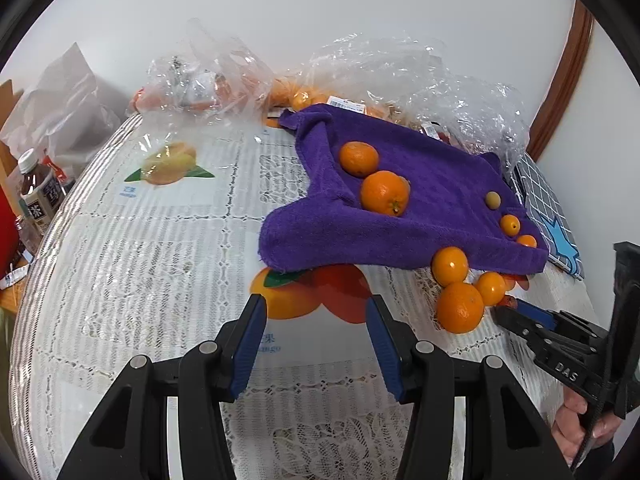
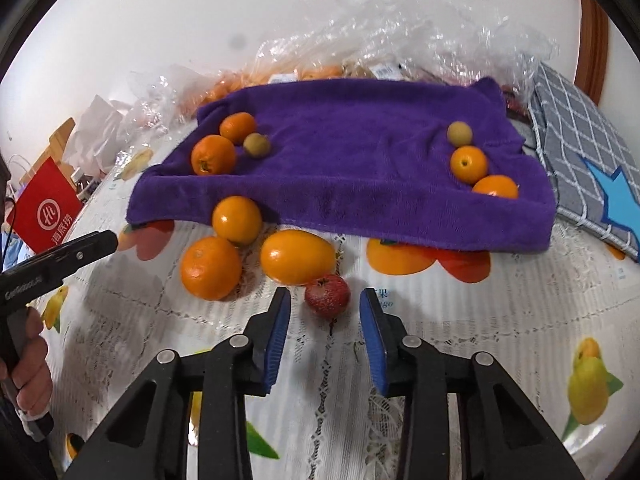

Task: Organize fruits
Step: 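Grasp a small red fruit with the right tool while the left tool grasps a large orange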

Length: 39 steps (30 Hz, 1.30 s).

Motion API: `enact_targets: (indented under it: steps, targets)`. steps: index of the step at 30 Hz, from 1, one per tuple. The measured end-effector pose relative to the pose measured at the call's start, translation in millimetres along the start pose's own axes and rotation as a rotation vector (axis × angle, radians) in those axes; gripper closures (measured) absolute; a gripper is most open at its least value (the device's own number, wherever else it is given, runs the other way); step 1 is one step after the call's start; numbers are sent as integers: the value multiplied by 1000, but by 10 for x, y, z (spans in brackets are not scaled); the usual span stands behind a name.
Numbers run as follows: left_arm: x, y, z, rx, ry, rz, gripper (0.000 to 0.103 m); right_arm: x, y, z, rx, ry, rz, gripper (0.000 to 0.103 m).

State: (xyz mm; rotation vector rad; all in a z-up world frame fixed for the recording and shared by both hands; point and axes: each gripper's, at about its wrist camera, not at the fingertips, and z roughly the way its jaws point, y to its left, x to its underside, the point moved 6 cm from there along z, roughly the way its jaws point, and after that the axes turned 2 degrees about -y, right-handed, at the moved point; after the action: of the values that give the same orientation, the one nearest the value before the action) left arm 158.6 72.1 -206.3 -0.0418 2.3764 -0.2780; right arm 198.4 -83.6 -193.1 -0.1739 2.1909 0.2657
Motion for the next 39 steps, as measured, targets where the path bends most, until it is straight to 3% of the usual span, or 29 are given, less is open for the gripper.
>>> enact_targets:
  steps: [4,5,10,19,27,32,36,39]
  targets:
    - [-13,-75,20,28,0,7,54,-12,-26,34,-3,-7,-9,74]
    - [-18,-95,28,31,0,8,54,-13,-32,32,-5,-10,-11,79]
    - [-13,-281,77,61,19,36,54,-9,-115,-24,-6,-25,-6,79]
    - [31,-834,188,145,39,114,48,33,-668,-336,75,-95,46,79]
    - [145,-1064,427,85,100,164,48,128,-953,-406,87,-104,103,79]
    - [173,-1117,445,52,91,193,48,134,-979,-388,64,-112,119,79]
    - [181,-1135,432,48,84,200,65,148,-945,-377,68,-104,93,79]
    - [172,-1113,411,68,84,181,65,147,-927,-384,71,-105,81,79]
